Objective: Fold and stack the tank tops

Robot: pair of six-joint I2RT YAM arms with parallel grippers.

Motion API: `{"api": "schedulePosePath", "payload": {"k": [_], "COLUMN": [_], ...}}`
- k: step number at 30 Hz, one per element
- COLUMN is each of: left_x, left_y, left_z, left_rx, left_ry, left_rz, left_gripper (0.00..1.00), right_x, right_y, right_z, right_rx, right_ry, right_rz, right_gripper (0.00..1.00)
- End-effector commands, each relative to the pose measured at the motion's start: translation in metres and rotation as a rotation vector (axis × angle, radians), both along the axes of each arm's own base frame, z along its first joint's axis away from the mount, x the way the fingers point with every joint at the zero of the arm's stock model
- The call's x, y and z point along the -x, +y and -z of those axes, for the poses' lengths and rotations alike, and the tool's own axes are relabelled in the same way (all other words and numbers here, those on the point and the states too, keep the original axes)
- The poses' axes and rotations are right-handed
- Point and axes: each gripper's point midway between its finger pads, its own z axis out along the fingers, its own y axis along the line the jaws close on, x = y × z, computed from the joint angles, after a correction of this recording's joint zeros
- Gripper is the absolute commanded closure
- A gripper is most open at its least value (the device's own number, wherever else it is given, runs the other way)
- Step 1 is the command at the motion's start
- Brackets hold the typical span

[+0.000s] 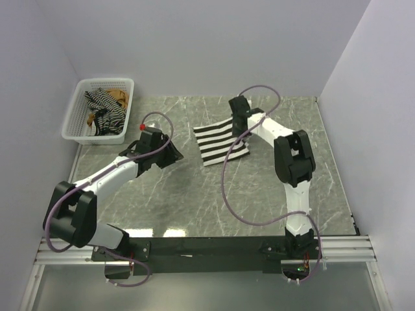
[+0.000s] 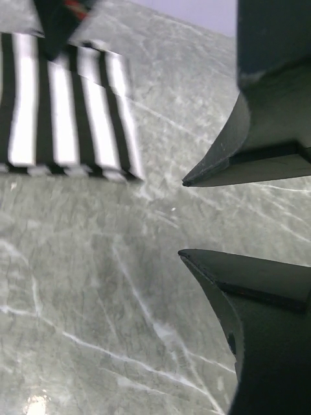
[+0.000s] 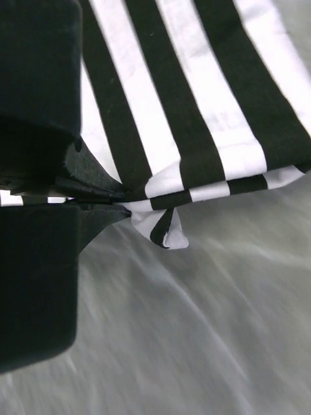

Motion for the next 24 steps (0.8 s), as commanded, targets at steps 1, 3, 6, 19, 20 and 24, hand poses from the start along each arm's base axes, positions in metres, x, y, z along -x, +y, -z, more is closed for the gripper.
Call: {"api": "schedulePosePath", "payload": {"k": [1,3,6,19,20,24], "left_x": [0.004,0.008,0.015,0.028,0.025,0.014], "left_y": [-0.005,-0.006,-0.006,0.004,0.003,-0.005], "left_z": [-0.032,-0.038,-0.041,-0.044,-0.042,-0.043], "left_rx": [-0.002,0.006,0.002,-0.063,-0.068,-0.056], "left_ry": [-0.058,-0.065,-0.063,-0.029,-0.02,-0.014], "left_rz": [0.072,0.09,0.115,0.153,0.154,0.159], "left_gripper": [0.51,0.51,0.51,0.5,0.5,0.51], "right_x": [-0.035,-0.058,-0.084,-0.123,-0.129,-0.139], "right_y": [-0.069,-0.09,-0.128,-0.288,-0.293,-0.313], "right_z": [-0.014,-0.032,-0.039,-0.072,-0.077,-0.078], "right_rx": [0.211,0.275,0.325,0.541,0.547,0.615], "right_ry": [-0.006,-0.04,-0.045,-0.135,-0.159,-0.18], "right_rz": [0.095,0.114,0.157,0.312,0.318,0.33], "right_gripper": [1.0,1.0,1.0,1.0,1.0,1.0]}}
